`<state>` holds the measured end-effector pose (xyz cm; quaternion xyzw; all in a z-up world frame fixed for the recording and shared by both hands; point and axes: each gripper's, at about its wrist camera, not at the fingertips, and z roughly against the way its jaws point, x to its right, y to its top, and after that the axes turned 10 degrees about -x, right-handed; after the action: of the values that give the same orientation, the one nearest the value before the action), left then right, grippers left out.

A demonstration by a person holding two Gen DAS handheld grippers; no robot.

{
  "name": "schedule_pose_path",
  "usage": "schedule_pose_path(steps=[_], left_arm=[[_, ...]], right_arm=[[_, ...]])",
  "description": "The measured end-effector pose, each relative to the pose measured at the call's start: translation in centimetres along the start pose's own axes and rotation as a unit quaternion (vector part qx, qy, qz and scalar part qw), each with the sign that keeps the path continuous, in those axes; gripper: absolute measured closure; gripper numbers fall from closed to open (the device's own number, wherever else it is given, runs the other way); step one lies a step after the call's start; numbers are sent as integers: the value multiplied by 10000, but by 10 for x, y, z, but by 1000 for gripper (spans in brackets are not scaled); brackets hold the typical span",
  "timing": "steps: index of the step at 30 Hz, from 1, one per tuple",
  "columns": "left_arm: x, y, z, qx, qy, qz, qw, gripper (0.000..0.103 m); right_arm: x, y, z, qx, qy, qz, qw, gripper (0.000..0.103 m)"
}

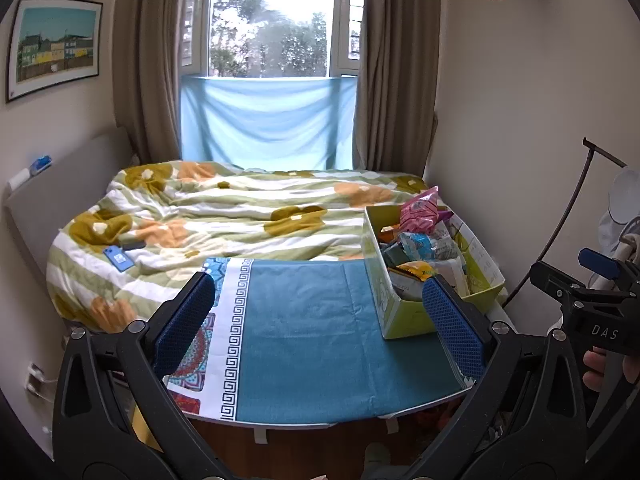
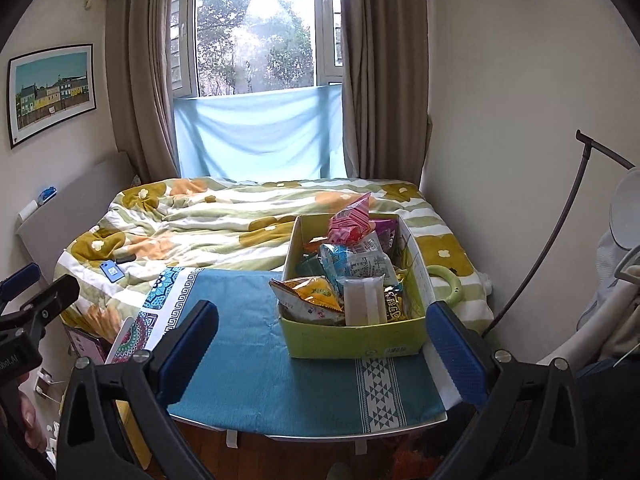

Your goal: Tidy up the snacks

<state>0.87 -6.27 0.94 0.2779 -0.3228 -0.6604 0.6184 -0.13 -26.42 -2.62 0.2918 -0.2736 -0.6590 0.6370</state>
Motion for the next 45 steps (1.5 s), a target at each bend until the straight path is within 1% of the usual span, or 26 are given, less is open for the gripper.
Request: schedule_pose_path(steps=[22, 45], left_arm=[[7, 2, -6, -6, 23, -86, 10000, 0], [3, 1, -11, -20, 8, -83, 10000, 0]], right_arm=[[4, -3, -1, -70, 13, -92, 9999, 0], [3, -3, -3, -91, 8, -96, 9999, 0]])
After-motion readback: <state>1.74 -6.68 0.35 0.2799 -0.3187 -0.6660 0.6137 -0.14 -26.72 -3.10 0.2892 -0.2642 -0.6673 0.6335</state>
